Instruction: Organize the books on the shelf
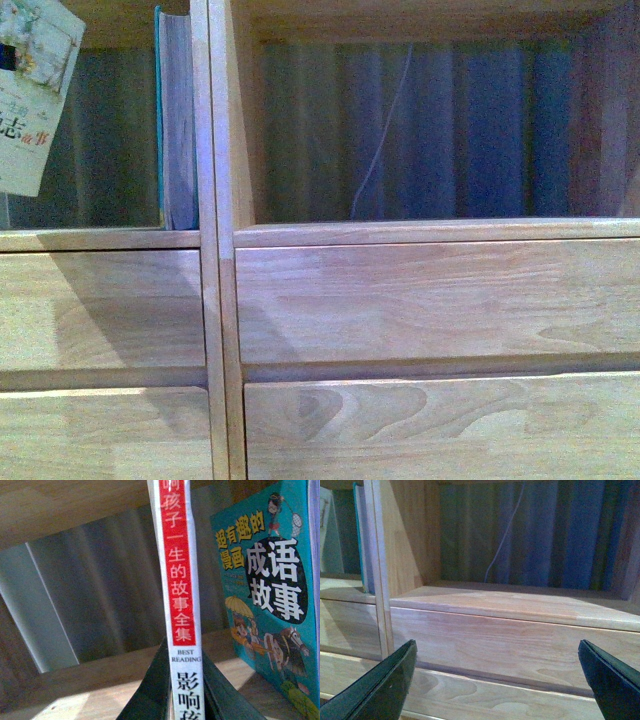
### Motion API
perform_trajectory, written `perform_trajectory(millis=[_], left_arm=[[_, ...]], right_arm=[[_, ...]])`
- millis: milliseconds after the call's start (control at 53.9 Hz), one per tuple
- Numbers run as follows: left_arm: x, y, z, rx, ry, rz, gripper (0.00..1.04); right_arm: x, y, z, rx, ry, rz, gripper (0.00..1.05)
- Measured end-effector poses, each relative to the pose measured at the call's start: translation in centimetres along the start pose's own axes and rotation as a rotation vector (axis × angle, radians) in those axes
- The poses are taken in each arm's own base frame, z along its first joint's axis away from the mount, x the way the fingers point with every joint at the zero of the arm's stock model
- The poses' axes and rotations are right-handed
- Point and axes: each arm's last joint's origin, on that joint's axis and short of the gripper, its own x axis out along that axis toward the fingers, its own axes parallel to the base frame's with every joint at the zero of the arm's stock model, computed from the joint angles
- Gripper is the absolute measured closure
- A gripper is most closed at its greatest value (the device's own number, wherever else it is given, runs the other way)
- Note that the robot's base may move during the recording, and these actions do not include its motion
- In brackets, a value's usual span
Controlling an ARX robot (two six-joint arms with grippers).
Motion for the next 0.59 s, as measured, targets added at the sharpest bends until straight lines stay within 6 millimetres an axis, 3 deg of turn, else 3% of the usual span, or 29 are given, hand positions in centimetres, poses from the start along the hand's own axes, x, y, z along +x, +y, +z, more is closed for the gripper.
perform_trajectory(millis=[594], left_arm=[[6.4, -2.9, -3.5, -0.022, -0.11, -0.012, 0.98]], right_arm=[[0.0, 0.0, 0.0, -0.006, 0.0, 0.0, 0.07]])
